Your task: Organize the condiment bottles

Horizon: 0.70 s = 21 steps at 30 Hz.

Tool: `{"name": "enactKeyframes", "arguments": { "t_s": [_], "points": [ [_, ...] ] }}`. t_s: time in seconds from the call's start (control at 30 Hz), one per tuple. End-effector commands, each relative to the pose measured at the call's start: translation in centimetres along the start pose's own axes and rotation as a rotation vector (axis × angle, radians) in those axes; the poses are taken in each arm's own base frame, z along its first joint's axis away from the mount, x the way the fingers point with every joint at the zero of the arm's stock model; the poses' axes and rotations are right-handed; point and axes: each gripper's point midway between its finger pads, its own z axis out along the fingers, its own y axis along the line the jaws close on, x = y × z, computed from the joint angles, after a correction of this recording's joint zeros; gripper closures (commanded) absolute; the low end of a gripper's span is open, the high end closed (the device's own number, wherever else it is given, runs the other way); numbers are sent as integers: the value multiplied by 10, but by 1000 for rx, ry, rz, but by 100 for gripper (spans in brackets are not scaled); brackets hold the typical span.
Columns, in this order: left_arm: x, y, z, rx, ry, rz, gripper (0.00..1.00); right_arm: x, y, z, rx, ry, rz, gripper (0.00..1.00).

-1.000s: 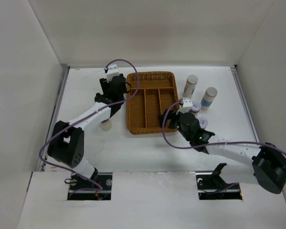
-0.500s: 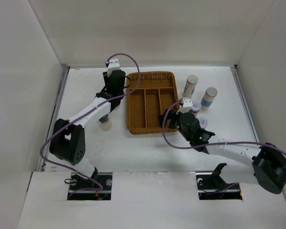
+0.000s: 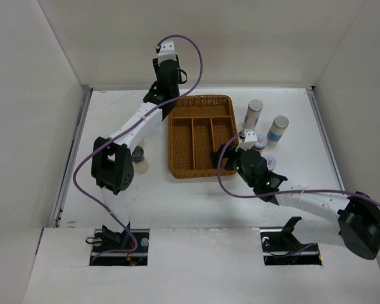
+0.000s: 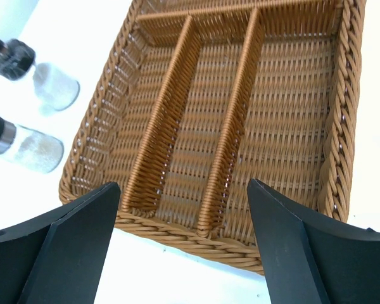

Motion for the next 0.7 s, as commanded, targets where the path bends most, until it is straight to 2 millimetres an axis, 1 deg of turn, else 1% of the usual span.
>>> {"name": "enactKeyframes", "arguments": {
  "t_s": [0.0,0.17,0.3,0.4,0.5,0.57,0.6,0.67],
  "points": [
    [-39,-25,10,70,-108,-61,83,-27,11,-3,-40,-77,35,12],
    [-27,-44,30,112,-104,-63,83,-31,9,-5,-38,-87,40,12],
    [-9,-56,37,136,-86,-54,83,-31,7,-7,-31,-91,41,12],
    [22,-59,39,135,-45,-30,82,-32,2,-7,-21,-95,43,12],
    [54,-61,36,131,-18,-10,77,-36,0,-8,-20,-105,57,10],
    [69,-59,34,120,-8,-1,73,-38,0,-10,-22,-111,66,8],
    [76,-59,33,116,-3,2,70,-39,0,-10,-24,-114,69,6],
    [87,-58,31,110,7,9,66,-40,0,-12,-22,-116,71,5]
  ]
}}
